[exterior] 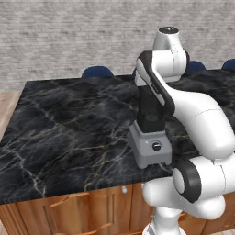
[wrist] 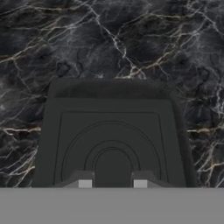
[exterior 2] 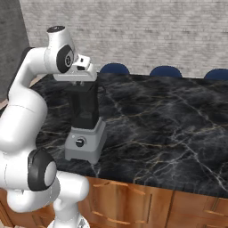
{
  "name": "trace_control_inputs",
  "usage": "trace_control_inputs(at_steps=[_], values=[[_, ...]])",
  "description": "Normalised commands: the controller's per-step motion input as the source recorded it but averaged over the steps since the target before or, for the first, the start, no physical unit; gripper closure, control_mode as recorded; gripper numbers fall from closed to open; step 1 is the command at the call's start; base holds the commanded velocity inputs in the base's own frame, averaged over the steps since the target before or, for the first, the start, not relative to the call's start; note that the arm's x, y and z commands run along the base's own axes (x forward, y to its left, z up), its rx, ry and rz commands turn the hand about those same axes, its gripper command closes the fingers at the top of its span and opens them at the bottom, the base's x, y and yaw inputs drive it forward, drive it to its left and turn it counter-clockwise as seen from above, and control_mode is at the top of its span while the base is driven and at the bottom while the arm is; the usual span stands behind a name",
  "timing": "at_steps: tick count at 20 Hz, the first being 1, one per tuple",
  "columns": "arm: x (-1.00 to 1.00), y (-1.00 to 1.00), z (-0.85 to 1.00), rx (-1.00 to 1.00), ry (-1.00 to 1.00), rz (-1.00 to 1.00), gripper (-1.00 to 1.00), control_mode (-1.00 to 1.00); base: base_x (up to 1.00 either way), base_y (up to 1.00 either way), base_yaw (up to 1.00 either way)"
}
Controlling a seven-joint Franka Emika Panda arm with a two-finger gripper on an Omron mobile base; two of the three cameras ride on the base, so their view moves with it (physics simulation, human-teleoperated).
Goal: Close the lid blender by securely placing the lid on top.
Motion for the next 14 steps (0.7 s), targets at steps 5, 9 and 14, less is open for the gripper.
trace_control_inputs(at_steps=[5,9,14], values=[[0.05,0.00,-0.09,0.00,0.04,-0.01,1.00,-1.00,0.00,0.00,0.00],[0.00,0.00,0.00,0.00,0.00,0.00,-1.00,-1.00,0.00,0.00,0.00],[0.00,-0.04,0.00,0.00,-0.03,0.00,-1.00,-1.00,0.00,0.00,0.00]])
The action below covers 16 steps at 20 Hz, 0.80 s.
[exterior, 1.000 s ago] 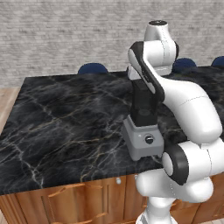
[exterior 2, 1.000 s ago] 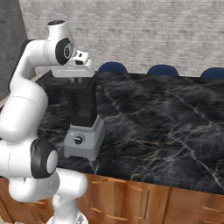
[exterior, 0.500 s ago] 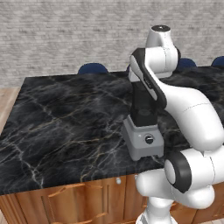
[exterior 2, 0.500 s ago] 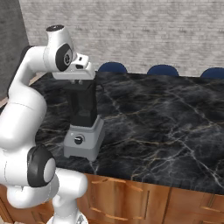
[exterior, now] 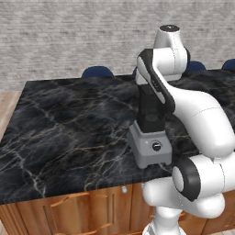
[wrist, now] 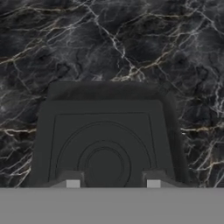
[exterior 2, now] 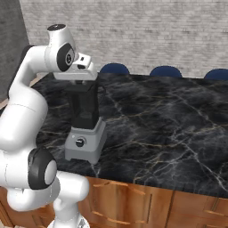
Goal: Close the lid blender by securely placing the lid on top.
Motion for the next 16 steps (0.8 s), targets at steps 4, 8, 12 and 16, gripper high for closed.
trace_control_inputs(at_steps=[4,8,12,16], values=[[0.00,-0.01,0.00,0.00,-0.07,0.00,-1.00,-1.00,0.00,0.00,0.00],[-0.03,0.00,0.05,0.00,-0.08,0.00,-1.00,-1.00,0.00,0.00,0.00],[-0.08,0.00,0.33,0.00,-0.10,0.00,-1.00,-1.00,0.00,0.00,0.00],[-0.07,0.00,0.15,0.00,-0.01,0.00,-1.00,-1.00,0.00,0.00,0.00]])
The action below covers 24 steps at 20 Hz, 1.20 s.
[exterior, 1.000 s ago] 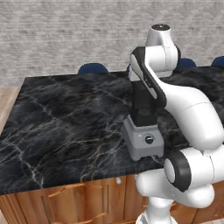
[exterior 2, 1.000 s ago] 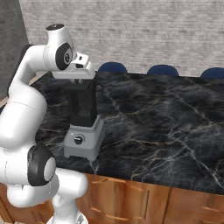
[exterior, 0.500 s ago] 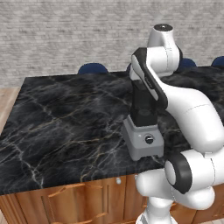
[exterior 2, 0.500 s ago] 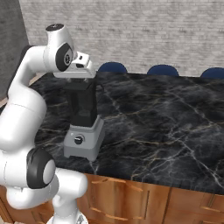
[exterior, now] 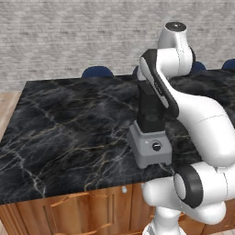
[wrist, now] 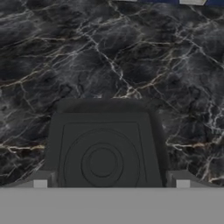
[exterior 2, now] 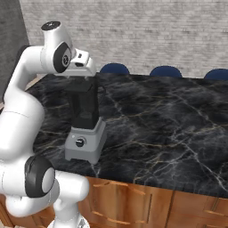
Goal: Close the lid blender by securely placing the lid on top.
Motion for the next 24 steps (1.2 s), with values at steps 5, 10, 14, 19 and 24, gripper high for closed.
trace_control_inputs(at_steps=[5,10,14,19,24], values=[[-0.33,0.07,0.04,0.00,0.00,0.00,-1.00,-1.00,0.00,0.00,0.00],[-0.51,0.36,-0.11,0.00,-0.08,0.00,-1.00,-1.00,0.00,0.00,0.00],[-0.48,0.24,0.07,0.00,-0.23,0.00,-1.00,-1.00,0.00,0.00,0.00],[-0.42,0.28,0.00,-0.01,-0.15,0.00,-1.00,-1.00,0.00,0.00,0.00],[-0.59,0.20,0.11,0.00,-0.15,0.00,-1.00,-1.00,0.00,0.00,0.00]])
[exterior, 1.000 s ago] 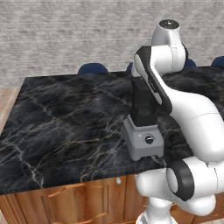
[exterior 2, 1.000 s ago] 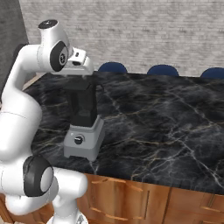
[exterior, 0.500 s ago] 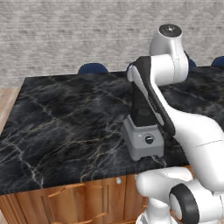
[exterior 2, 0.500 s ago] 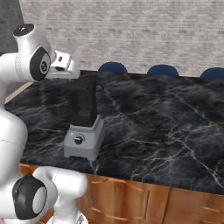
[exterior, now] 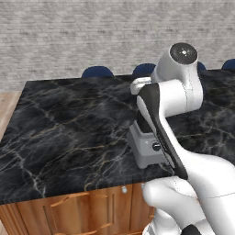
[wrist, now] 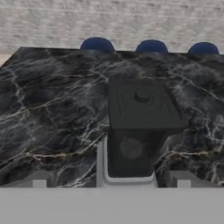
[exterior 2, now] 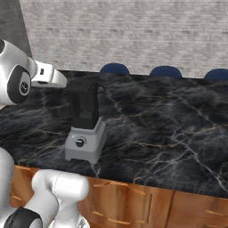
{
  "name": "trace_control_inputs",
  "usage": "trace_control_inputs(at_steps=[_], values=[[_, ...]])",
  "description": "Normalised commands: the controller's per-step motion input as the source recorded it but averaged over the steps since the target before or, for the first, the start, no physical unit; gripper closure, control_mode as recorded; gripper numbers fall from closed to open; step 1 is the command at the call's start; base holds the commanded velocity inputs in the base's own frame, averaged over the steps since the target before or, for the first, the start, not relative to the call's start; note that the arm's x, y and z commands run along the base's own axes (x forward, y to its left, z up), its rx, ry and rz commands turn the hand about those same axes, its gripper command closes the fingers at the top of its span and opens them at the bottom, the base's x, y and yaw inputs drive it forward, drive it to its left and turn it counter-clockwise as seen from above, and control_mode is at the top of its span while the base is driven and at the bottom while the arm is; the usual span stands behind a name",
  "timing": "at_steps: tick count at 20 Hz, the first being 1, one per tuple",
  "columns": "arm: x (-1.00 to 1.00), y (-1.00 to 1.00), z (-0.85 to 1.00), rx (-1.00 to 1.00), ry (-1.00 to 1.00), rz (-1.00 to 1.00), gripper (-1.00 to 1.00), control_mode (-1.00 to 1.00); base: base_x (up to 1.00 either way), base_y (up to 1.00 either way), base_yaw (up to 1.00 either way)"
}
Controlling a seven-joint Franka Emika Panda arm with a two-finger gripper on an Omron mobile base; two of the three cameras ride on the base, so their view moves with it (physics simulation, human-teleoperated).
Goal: Close the lid blender by securely placing the lid on top.
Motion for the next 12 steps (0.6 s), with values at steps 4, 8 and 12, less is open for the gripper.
trace_control_inputs(at_steps=[4,8,12], values=[[-0.38,0.14,0.27,0.00,-0.16,0.00,-1.00,-1.00,0.00,0.00,0.00],[-0.30,0.05,0.45,0.00,-0.18,0.00,-1.00,-1.00,0.00,0.00,0.00],[-0.29,0.01,0.38,0.00,-0.14,0.00,-1.00,-1.00,0.00,0.00,0.00]])
